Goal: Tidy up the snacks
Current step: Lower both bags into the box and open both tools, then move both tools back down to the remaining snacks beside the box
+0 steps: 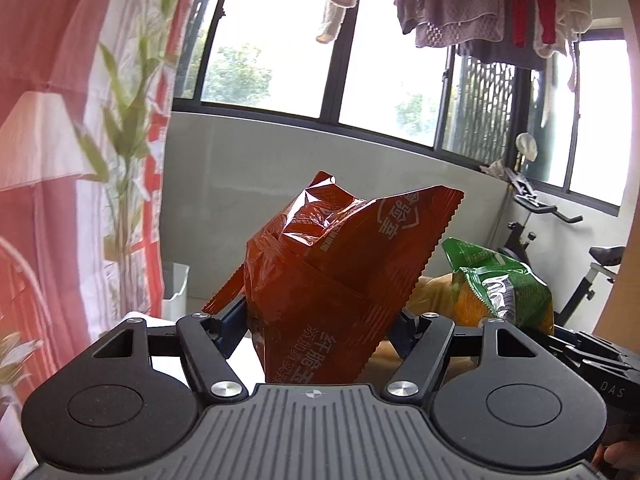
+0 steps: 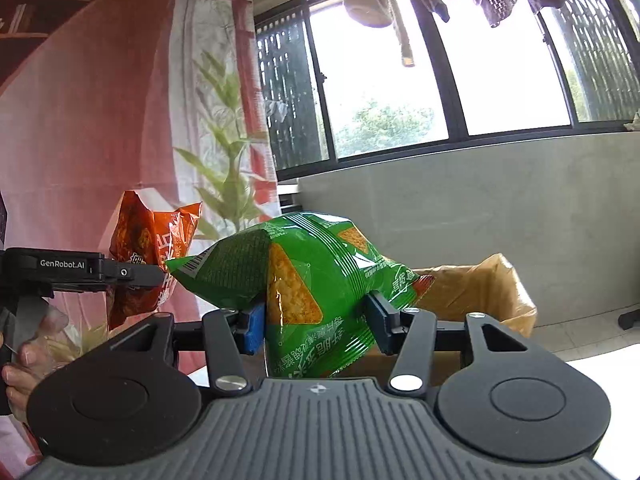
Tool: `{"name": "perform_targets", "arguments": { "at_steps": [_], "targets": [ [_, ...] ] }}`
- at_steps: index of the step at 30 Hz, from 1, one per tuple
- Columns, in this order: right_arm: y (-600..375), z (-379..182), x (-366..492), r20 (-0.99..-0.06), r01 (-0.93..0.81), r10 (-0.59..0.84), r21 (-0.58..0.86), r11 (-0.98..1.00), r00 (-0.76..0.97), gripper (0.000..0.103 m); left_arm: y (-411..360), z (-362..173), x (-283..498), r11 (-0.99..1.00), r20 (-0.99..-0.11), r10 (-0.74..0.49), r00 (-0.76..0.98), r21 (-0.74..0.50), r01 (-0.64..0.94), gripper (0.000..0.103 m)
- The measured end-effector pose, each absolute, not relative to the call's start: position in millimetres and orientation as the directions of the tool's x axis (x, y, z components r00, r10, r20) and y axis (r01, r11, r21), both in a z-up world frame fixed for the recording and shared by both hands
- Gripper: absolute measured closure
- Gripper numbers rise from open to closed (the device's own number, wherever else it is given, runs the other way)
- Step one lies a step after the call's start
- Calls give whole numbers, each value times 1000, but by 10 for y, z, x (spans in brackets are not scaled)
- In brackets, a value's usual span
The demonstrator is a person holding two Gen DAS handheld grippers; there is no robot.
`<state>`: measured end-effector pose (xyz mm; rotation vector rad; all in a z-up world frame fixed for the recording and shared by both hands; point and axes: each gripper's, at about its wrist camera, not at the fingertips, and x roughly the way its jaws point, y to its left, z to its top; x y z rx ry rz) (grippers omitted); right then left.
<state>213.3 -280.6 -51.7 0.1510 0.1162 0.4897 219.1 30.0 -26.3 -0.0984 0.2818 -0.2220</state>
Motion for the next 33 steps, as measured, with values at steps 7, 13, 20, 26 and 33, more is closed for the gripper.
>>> {"name": "perform_targets", "arguments": {
  "at_steps": [7,13,20,26,33],
  "targets": [
    [-2984,-430,2428,-100,-368,377,101,925,921,50,-157,-198,2935,932,-253,-355,900,-167,320,30],
    [-2784,-548,2868,-172,-277,255,-117,954,952,50,-525,-421,3644,932,-358,-362,861,-150,329,29],
    [-2548,-696,3190,-277,-281,230,-164,946,933,49,-588,-736,3955,952,-488,-305,818,-134,275,24],
    [-2540,-695,3304,-358,-327,271,-107,939,894,37,-420,-768,4049,947,-503,-321,802,-168,274,16],
    [-2731,-555,3027,-307,-316,303,9,949,902,31,-172,-695,3797,943,-469,-332,818,-178,281,16]
  ]
}}
